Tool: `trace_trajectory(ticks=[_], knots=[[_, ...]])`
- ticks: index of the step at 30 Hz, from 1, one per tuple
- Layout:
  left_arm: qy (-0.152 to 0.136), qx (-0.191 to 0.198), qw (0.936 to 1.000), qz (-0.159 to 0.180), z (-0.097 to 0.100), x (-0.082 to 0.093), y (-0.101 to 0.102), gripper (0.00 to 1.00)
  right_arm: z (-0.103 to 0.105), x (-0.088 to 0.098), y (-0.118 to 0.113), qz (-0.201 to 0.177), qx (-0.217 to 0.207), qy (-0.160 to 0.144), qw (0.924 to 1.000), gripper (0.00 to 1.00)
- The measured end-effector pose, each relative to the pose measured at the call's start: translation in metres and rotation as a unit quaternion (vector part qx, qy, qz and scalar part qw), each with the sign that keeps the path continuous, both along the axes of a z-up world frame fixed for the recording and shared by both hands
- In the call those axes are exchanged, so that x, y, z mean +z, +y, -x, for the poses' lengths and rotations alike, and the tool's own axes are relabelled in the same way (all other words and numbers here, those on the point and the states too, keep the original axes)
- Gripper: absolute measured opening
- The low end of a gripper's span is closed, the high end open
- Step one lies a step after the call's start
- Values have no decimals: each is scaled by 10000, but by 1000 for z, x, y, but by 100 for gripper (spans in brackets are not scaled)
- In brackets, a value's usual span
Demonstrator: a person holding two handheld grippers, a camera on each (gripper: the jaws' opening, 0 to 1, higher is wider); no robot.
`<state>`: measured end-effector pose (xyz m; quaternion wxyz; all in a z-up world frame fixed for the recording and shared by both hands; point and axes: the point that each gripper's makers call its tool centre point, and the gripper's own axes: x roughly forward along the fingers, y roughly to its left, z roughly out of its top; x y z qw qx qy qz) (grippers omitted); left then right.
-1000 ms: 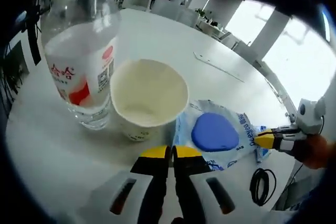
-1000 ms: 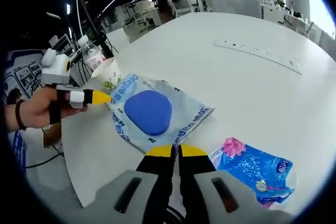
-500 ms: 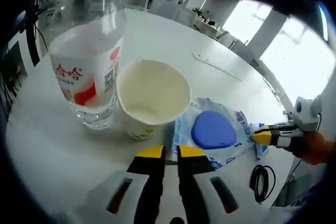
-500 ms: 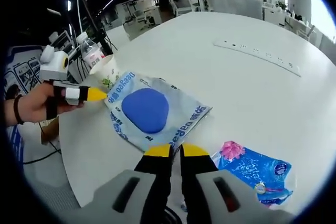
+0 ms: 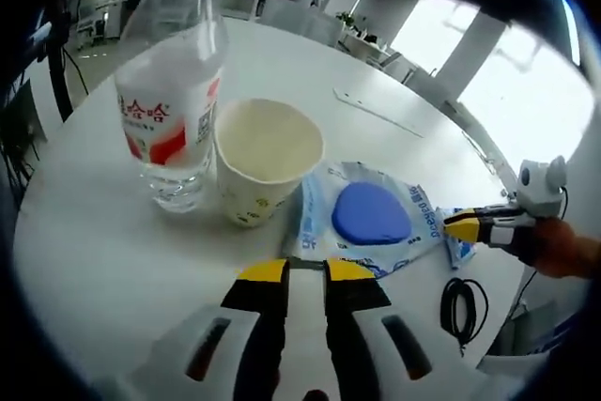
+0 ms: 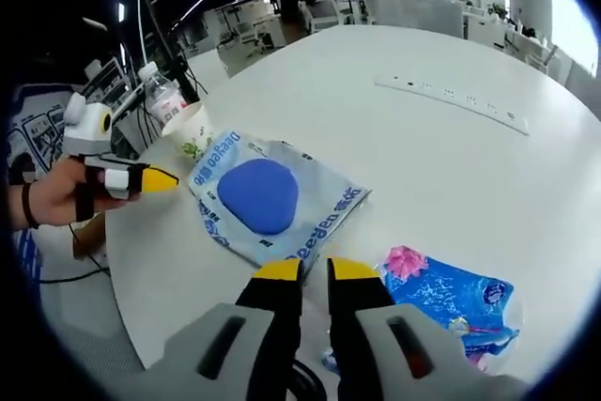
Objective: Arrange the tabletop items into an orderly group along one side of the table until the central work area is clear of visible clutter.
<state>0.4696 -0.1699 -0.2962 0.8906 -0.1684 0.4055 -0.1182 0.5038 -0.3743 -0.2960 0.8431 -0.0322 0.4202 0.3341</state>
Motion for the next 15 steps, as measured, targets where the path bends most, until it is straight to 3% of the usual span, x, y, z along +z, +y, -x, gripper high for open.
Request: trace_trajectory(ticks=[10, 15], knots=[[-78, -133, 9999, -15, 14, 9, -1, 12, 5, 10, -1, -76, -71, -83, 9999, 8], [-157, -326, 9993, -56, 27, 17, -4, 12, 12, 24, -7, -231, -241, -197, 9992, 7]])
